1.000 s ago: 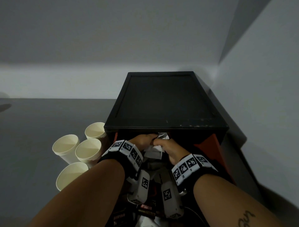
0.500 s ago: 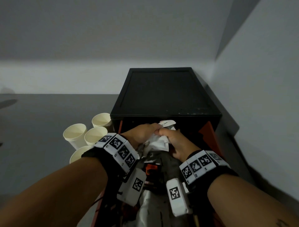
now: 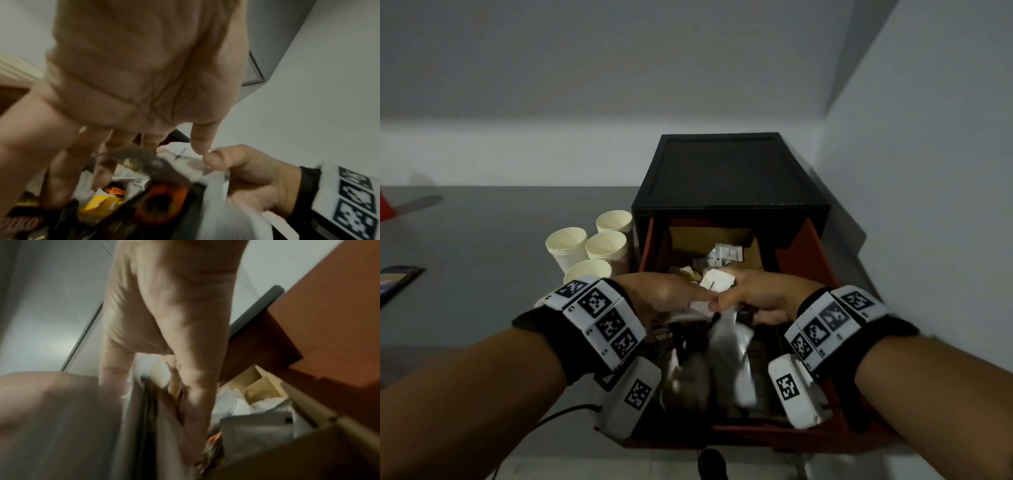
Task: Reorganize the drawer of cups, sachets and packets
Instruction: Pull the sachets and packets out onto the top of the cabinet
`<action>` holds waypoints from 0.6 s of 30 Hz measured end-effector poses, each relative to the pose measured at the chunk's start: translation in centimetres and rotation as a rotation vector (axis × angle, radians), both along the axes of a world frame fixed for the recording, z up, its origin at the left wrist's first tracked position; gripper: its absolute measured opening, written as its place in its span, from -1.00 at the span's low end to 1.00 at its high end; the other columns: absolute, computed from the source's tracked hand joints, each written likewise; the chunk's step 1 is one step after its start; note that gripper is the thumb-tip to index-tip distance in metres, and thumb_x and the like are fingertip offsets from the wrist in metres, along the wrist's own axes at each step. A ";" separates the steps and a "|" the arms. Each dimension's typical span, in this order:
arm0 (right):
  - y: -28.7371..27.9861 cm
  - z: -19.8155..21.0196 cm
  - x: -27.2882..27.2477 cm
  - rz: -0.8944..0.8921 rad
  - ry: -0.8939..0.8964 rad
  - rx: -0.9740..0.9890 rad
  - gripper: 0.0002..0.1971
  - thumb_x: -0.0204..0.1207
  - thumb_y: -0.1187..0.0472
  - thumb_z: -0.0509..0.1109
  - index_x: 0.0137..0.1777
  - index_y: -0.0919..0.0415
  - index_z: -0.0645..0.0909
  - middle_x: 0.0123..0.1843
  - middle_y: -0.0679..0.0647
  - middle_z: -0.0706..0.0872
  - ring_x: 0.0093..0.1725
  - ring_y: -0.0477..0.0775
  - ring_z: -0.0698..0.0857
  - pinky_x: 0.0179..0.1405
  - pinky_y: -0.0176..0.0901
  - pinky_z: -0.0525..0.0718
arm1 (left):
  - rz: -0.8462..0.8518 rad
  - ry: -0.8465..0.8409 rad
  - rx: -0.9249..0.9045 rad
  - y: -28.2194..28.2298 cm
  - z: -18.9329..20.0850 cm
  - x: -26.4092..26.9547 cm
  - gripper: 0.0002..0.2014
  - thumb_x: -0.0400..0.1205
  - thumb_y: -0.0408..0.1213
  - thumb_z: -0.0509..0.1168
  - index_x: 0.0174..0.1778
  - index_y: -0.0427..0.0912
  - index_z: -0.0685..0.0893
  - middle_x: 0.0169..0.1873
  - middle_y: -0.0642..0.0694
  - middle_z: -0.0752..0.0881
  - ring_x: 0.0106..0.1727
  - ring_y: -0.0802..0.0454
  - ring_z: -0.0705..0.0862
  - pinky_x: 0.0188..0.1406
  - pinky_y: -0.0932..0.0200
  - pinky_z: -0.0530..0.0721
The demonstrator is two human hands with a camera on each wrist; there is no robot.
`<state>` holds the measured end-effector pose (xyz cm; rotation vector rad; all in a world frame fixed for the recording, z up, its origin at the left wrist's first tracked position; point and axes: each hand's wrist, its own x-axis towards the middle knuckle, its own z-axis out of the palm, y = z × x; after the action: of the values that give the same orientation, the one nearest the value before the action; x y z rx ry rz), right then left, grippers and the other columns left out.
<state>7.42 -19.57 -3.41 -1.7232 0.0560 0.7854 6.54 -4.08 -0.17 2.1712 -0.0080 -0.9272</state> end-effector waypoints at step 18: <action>-1.4 0.8 2.8 0.230 -0.077 -0.649 -0.74 0.53 0.49 0.19 0.15 0.38 0.61 -0.01 0.16 0.66 0.04 0.19 0.66 -0.23 -0.12 0.49 | -0.046 -0.280 0.215 -0.4 1.3 7.0 -0.64 0.69 -0.26 0.20 0.38 -0.32 0.56 0.38 -0.24 0.55 0.33 -0.16 0.55 0.06 0.12 0.49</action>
<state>10.18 -21.01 -2.57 -2.4049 0.0650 0.9317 13.53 -4.48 1.15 2.4953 -0.0988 -0.6671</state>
